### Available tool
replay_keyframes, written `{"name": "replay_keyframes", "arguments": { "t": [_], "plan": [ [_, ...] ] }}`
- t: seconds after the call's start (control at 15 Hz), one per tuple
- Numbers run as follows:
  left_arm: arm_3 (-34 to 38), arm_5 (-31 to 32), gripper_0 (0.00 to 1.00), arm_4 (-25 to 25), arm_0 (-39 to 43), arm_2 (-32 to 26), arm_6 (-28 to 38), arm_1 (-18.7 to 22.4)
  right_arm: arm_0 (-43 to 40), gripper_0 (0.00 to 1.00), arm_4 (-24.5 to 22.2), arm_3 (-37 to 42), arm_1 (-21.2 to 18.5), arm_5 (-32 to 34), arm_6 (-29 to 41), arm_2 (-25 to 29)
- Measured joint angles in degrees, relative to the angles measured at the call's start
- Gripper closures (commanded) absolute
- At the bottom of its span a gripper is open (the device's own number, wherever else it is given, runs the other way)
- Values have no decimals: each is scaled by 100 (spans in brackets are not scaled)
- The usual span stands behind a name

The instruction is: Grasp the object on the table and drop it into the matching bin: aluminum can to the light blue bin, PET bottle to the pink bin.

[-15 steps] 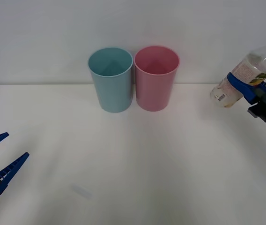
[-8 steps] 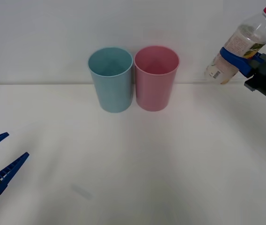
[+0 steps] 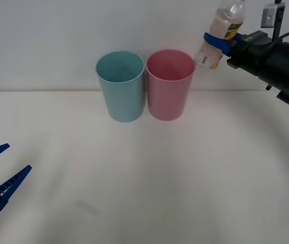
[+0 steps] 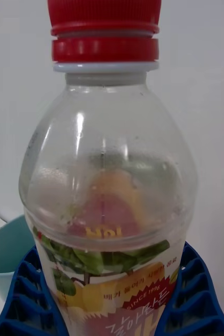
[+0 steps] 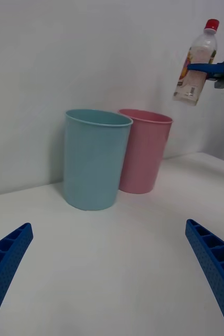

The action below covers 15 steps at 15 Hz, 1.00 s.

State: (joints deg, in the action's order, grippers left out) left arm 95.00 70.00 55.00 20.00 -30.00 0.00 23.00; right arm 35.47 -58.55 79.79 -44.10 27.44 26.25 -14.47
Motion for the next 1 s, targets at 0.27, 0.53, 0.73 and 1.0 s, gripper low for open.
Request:
{"name": "replay_keyframes", "arguments": {
  "t": [0.27,0.53,0.73,1.0],
  "plan": [
    [0,0,0,0,0,0,0,0,1079,100,-491,-1361,730,301,-46,-186],
    [0,0,0,0,0,0,0,0,1638,100,-837,-2154,1315,315,-107,-197],
    [0,0,0,0,0,0,0,0,1716,98,-922,-2257,1510,315,-142,-197],
    [0,0,0,0,0,0,0,0,1717,40,-931,-2258,1561,317,-193,-205]
  ]
}}
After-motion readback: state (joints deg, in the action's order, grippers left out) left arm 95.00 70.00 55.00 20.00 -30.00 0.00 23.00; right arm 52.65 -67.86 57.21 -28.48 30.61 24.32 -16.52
